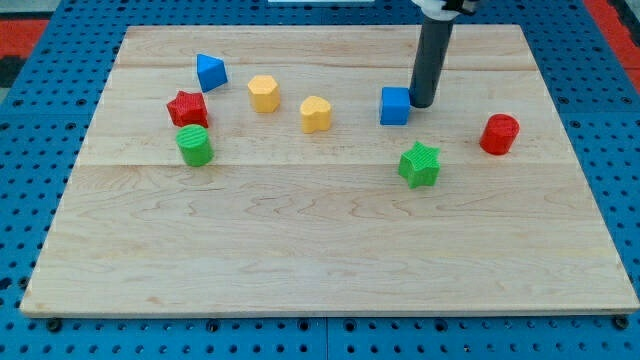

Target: Move the blue cube horizontal to the blue triangle

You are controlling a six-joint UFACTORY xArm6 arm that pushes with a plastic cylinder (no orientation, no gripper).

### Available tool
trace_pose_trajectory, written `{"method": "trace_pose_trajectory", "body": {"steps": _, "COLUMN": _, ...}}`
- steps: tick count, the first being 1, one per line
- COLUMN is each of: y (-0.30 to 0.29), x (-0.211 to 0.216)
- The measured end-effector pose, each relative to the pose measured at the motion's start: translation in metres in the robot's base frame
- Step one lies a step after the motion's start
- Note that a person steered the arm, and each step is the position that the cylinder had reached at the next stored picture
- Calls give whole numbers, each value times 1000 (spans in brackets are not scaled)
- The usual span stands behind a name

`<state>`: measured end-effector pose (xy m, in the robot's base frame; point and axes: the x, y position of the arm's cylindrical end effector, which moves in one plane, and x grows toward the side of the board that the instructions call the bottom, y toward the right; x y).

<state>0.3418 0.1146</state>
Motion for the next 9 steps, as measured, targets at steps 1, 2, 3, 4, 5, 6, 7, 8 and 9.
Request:
{"method": "trace_pose_trajectory", "body": {"steps": 1, "y": -21, "x": 0}}
{"method": "trace_pose_trajectory", "body": {"steps": 2, "y": -21, "x": 3}}
{"method": "trace_pose_trajectory", "body": {"steps": 3, "y": 12, "x": 19}}
{"method": "trace_pose_trajectory", "body": {"steps": 4, "y": 8, "x": 48}}
{"method": "trace_pose_trajectory", "body": {"steps": 5, "y": -15, "x": 47}}
{"method": "trace_pose_trajectory", "body": {"steps": 6, "y": -37, "x": 46}}
{"method": "trace_pose_trajectory", "body": {"steps": 7, "y": -47, "x": 32}}
{"method": "trace_pose_trajectory", "body": {"steps": 8, "y": -53, "x": 11}}
{"method": "trace_pose_trajectory", "body": {"steps": 9, "y": -55, "x": 18}}
